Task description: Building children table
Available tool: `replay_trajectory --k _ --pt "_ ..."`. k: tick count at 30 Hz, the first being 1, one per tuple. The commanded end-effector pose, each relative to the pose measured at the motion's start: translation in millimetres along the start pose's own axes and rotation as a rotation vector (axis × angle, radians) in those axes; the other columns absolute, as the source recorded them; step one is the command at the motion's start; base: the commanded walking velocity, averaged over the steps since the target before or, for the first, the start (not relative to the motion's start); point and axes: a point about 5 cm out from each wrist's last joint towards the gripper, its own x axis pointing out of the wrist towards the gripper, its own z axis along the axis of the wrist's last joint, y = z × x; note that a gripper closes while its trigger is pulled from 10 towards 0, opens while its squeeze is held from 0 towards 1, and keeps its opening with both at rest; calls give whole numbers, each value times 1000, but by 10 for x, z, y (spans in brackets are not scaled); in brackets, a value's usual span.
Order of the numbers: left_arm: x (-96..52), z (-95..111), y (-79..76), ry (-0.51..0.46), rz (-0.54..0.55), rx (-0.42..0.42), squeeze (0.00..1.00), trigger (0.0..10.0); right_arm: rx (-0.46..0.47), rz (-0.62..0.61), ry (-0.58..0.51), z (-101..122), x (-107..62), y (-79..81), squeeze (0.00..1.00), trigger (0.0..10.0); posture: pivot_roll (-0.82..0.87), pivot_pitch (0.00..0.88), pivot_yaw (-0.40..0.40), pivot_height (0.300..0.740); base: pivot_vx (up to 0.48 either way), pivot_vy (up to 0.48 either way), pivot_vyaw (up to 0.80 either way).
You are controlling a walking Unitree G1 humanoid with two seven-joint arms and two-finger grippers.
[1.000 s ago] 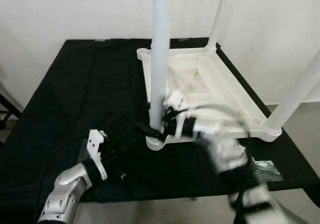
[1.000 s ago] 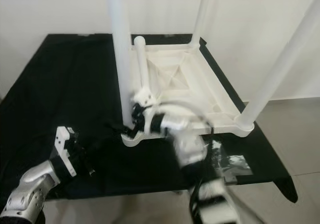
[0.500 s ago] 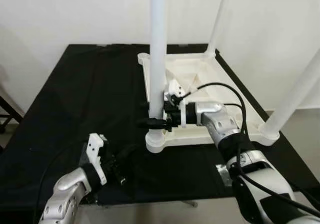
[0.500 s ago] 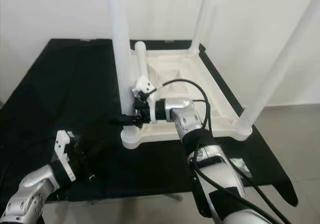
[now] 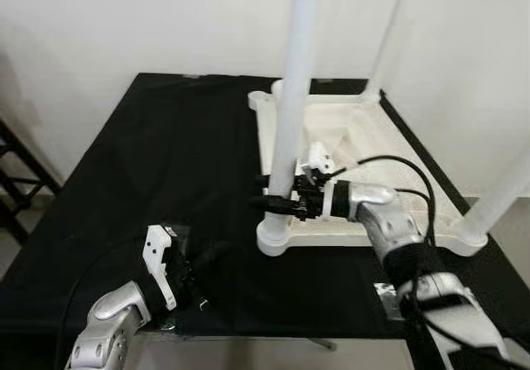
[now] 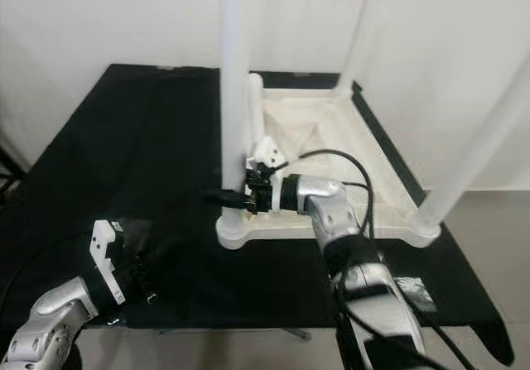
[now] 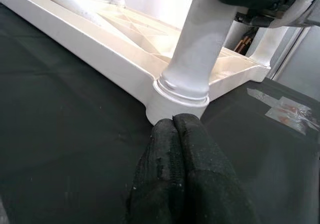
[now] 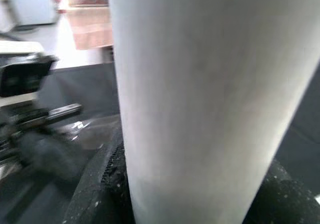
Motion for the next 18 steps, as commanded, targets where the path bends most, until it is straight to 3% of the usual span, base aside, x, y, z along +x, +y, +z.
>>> replay_trajectory --k 1,2,3,4,5,6,16,17,18 --pt "-12 -13 -24 6 -10 -6 0 10000 64 -240 93 -221 -114 -60 0 0 12 41 -68 740 0 0 0" --pt "-22 -10 -20 7 -10 -5 0 10000 125 -529 103 -329 -90 -67 0 0 9 44 -69 740 0 0 0" --pt "-22 -10 -20 7 -10 -5 0 10000 125 -529 103 -329 -90 -67 0 0 9 44 -69 740 0 0 0" --pt "-29 -5 -16 8 -9 -4 0 10000 187 -629 162 -521 -22 172 0 0 3 55 -50 740 0 0 0" --pt "-29 -5 -16 8 -9 -4 0 10000 187 -629 162 -521 -22 172 0 0 3 55 -50 740 0 0 0" --pt "-25 -6 -4 15 -10 1 0 10000 228 -586 191 -657 198 630 0 0 -4 46 -47 740 0 0 0" --pt "-29 -3 0 2 3 -1 0 10000 197 -500 189 -549 345 691 0 0 6 41 -62 740 0 0 0" --pt "-27 -3 -2 2 3 -2 0 10000 218 -516 193 -498 376 669 0 10000 5 38 -61 740 0 0 0" --pt "-26 -3 -3 2 2 -2 0 10000 219 -515 193 -479 389 657 0 10000 5 38 -61 740 0 0 0"
